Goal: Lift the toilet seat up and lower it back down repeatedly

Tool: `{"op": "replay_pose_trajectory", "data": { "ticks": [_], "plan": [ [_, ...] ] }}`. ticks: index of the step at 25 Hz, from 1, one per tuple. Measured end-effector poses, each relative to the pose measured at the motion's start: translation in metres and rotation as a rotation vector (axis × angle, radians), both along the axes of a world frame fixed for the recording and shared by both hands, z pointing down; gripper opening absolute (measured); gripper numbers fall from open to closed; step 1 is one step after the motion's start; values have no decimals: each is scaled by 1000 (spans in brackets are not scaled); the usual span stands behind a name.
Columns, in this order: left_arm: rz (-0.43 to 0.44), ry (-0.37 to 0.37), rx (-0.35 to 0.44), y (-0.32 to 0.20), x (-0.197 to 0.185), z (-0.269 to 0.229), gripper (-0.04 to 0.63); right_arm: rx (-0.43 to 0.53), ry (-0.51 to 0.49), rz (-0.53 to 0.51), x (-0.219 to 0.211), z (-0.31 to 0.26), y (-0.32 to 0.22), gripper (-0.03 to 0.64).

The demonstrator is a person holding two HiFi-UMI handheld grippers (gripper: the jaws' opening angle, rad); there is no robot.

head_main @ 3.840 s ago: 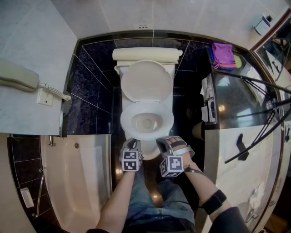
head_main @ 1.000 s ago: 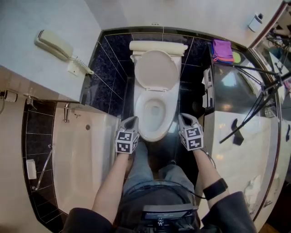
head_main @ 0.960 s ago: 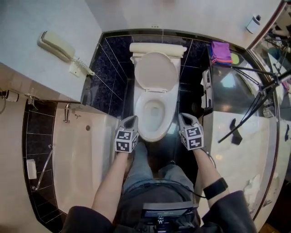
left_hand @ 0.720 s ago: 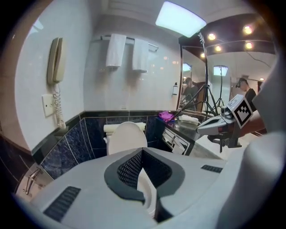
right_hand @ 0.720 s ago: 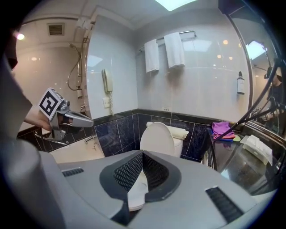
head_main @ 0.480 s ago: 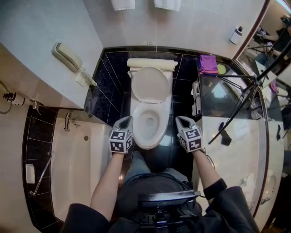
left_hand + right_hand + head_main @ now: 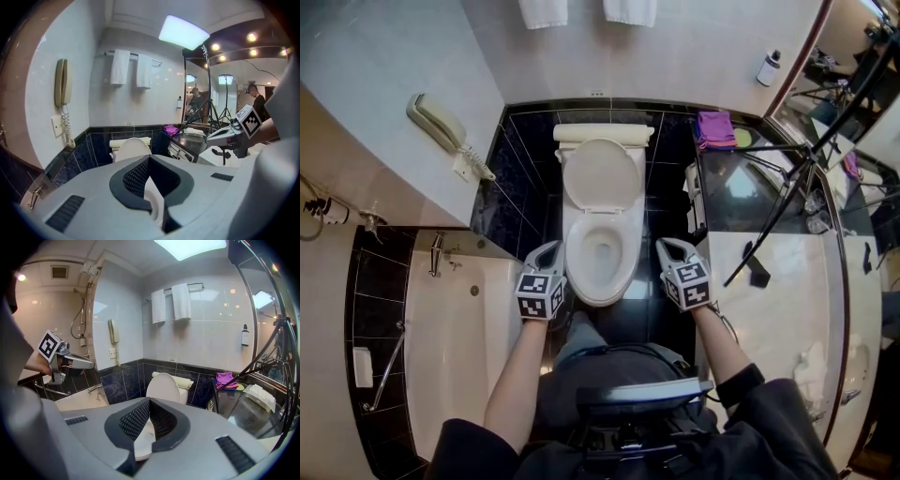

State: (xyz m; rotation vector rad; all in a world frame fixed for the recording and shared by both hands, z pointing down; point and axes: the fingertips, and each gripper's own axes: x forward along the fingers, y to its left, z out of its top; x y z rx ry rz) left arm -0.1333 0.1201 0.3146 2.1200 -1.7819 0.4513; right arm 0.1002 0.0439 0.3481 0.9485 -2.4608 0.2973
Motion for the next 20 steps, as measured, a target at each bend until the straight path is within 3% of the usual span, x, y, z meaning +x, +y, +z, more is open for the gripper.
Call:
{"op": "replay_pose_trajectory", "data": {
  "ticks": [14,20],
  "plan": [
    [-24,-6,28,18,-8,5,-3,-21,15,0,-6,11,19,20],
    [-32,-20,36,14,-17,9,-3,-25,16,48,-9,17,10,23]
  ]
}}
